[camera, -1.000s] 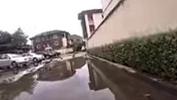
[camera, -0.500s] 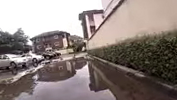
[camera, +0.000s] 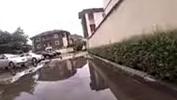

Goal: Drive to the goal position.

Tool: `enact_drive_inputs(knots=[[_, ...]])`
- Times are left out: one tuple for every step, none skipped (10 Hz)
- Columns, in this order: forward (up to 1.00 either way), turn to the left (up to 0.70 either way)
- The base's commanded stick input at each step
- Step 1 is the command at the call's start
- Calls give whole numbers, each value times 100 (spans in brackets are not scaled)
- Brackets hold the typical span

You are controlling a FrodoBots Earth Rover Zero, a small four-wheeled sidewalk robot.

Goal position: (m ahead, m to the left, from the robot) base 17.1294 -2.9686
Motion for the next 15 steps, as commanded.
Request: enact_drive_inputs(knots=[[50,0],[50,0],[50,0],[50,0],[50,0],[50,0],[50,0],[50,0],[50,0],[50,0],[50,0],[50,0],[50,0],[50,0],[50,0]])
